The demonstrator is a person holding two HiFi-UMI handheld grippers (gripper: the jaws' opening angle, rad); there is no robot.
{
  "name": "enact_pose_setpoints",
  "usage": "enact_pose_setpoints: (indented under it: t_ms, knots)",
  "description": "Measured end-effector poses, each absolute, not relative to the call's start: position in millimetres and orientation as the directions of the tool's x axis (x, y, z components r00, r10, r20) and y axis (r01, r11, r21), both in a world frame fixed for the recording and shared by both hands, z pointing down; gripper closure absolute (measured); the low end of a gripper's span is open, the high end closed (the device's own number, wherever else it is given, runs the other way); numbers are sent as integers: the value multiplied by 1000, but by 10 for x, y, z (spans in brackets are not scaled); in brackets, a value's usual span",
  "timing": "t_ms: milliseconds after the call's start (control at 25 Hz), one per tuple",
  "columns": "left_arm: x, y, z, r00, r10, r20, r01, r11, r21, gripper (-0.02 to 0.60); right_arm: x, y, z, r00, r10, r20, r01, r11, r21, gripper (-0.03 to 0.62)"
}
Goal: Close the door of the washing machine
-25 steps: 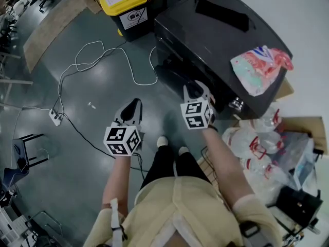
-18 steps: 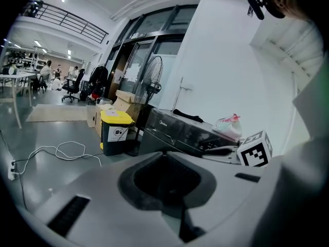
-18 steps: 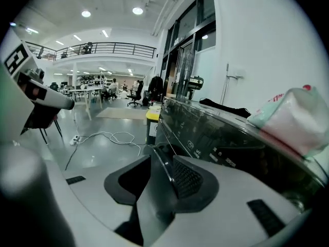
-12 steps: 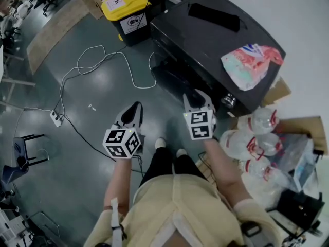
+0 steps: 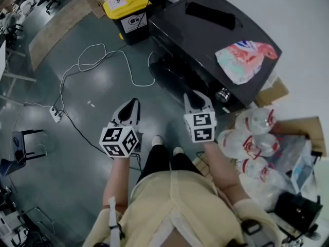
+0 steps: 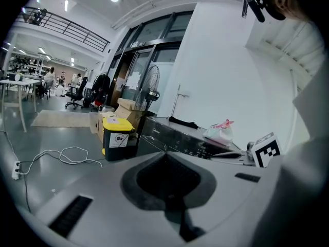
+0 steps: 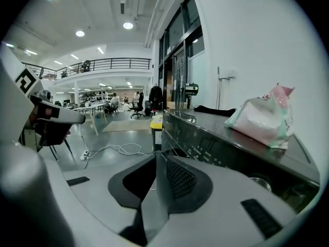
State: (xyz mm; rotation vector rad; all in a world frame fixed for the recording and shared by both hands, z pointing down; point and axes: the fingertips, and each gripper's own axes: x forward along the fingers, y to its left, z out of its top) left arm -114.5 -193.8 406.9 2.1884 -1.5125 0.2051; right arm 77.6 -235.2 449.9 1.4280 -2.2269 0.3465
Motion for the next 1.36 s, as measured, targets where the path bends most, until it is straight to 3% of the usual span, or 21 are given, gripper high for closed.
enact_pose_setpoints:
  t_ms: [240, 1360]
  knots:
    - [-1106, -1865, 4006, 374, -849, 372, -918, -282, 280, 577, 823, -2253, 4413, -353, -794, 495, -908, 418, 22, 588]
    - [-1103, -1855, 3990, 365, -842, 398, -924, -274, 267, 577, 892, -2246, 4380, -377, -780, 500, -912, 407, -53, 589]
